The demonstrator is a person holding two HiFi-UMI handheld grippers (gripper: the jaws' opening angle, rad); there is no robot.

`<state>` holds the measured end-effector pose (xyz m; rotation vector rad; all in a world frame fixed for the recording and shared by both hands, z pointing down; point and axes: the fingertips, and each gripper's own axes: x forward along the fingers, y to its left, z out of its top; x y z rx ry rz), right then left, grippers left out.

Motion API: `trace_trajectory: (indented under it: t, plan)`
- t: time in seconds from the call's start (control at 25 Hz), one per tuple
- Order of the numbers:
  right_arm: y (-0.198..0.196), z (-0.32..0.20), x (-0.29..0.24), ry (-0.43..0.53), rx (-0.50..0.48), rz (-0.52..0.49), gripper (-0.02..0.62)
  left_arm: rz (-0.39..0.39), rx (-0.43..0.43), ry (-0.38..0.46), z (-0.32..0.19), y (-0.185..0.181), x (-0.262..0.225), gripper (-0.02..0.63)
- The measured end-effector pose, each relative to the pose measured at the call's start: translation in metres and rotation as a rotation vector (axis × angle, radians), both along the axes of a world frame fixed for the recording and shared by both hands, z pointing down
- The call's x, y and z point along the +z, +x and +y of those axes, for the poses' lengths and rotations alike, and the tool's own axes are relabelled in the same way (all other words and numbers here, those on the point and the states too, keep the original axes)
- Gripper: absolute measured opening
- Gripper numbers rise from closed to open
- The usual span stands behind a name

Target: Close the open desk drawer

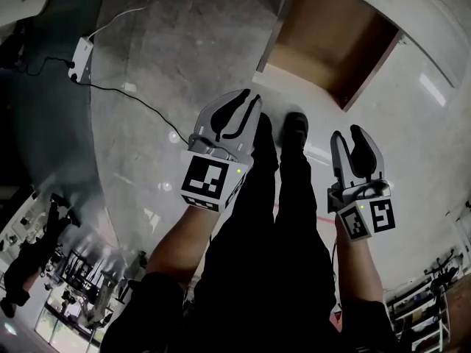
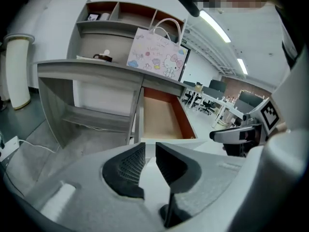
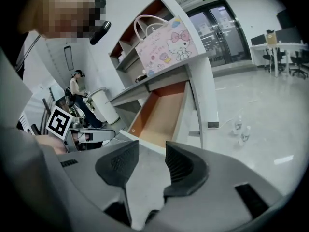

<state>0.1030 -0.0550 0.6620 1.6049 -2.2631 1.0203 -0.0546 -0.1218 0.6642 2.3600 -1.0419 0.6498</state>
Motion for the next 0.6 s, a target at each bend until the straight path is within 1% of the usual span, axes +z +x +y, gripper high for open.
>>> trace_trajectory:
  t: [0.08,0.2,0.28,0.36,0.48,0.6]
  plan:
    - [-0.002,0.005,0.014,-0.035,0.008,-0.023,0.176,0.000,0.021,-0.020,0.002,0.006,0.011,0.052]
    - [-0.003,0.005,0.028,-0.075,0.050,-0.064,0.176,-0.002,0.064,-0.038,0.005,0.019,0.021,0.054]
    - [-0.002,0.001,0.033,-0.077,0.072,-0.094,0.175,-0.003,0.083,-0.044,0.006,0.027,0.025,0.054]
    - [-0.002,-0.002,0.037,-0.070,0.078,-0.101,0.160,-0.003,0.097,-0.046,0.006,0.035,0.028,0.052]
    - [0.000,-0.002,0.048,-0.082,0.089,-0.109,0.156,-0.008,0.107,-0.051,0.008,0.042,0.030,0.054]
    - [-0.004,-0.001,0.066,-0.120,0.106,-0.124,0.156,-0.012,0.095,-0.071,0.005,0.034,0.040,0.052]
